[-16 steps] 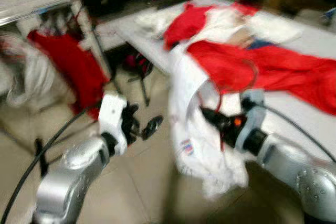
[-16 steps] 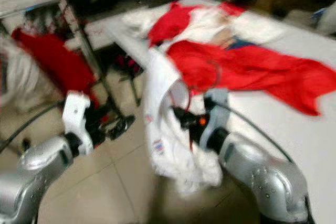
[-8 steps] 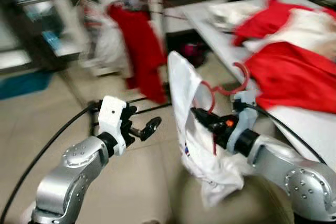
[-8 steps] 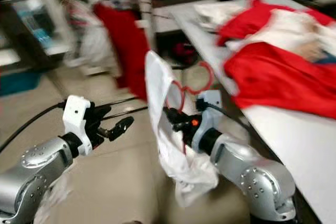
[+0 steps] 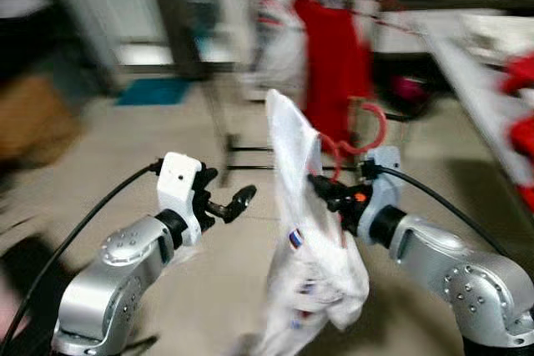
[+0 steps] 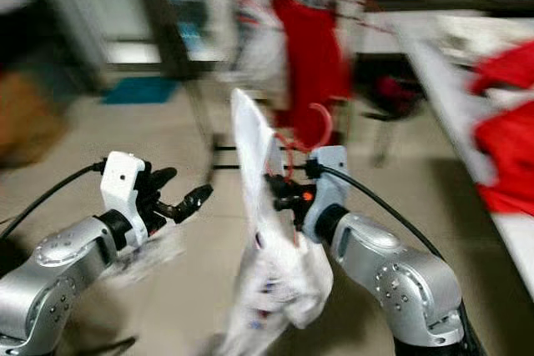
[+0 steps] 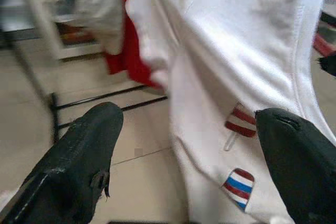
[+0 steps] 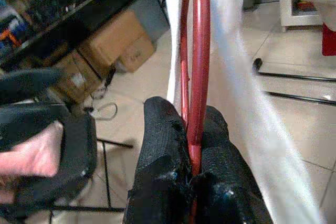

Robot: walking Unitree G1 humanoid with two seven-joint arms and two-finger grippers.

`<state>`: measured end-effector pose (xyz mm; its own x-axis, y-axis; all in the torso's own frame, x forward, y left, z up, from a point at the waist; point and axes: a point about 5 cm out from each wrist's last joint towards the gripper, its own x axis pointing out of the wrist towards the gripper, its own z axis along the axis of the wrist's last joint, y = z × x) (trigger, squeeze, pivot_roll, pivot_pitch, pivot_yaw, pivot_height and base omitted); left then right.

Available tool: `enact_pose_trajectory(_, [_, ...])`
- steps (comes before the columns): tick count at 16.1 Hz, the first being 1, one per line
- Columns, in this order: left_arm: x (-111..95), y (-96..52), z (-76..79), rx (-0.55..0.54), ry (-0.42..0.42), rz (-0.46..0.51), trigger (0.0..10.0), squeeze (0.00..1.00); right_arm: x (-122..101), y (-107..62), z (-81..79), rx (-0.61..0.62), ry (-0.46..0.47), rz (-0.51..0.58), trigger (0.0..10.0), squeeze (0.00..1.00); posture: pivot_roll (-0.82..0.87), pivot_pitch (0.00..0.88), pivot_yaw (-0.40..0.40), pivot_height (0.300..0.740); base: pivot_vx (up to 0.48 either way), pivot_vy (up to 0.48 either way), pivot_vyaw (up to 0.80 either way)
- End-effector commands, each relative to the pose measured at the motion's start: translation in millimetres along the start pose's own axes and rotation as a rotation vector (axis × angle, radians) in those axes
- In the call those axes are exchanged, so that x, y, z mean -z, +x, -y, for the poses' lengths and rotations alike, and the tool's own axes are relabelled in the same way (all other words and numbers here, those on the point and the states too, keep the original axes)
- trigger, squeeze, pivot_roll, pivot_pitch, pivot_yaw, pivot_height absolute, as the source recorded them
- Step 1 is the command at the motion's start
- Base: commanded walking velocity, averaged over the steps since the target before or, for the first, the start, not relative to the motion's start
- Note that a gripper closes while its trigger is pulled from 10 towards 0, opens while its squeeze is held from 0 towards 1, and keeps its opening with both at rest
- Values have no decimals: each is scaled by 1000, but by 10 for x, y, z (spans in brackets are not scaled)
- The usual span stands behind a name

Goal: Hang hanger

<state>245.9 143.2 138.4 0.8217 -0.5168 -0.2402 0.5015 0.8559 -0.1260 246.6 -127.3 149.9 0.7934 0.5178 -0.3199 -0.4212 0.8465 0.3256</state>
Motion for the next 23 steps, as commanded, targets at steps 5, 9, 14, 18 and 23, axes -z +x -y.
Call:
enact_pose_trajectory(5, [-9,15,-26,-39,36,-4,10000,290,-172,120,15,95,3,110,10000,0,-43,0,123,740,0,0,133])
enact_pose_trajectory(9, [-11,16,-45,-57,52,-5,10000,0,-219,131,67,149,-74,136,10000,0,-37,0,120,740,0,0,0])
enact_pose_trajectory(14, [0,24,-61,-73,76,-8,10000,0,-271,194,22,120,-55,170,10000,0,-37,0,120,740,0,0,0])
enact_pose_trajectory(18, [-9,40,-83,-81,79,-3,10000,0,-321,210,-30,58,-67,218,10000,0,-38,0,117,740,0,0,0])
enact_pose_trajectory(23, [23,55,-279,-111,166,-49,10000,0,-358,152,-175,-152,-89,169,10000,0,-48,0,116,740,0,0,0])
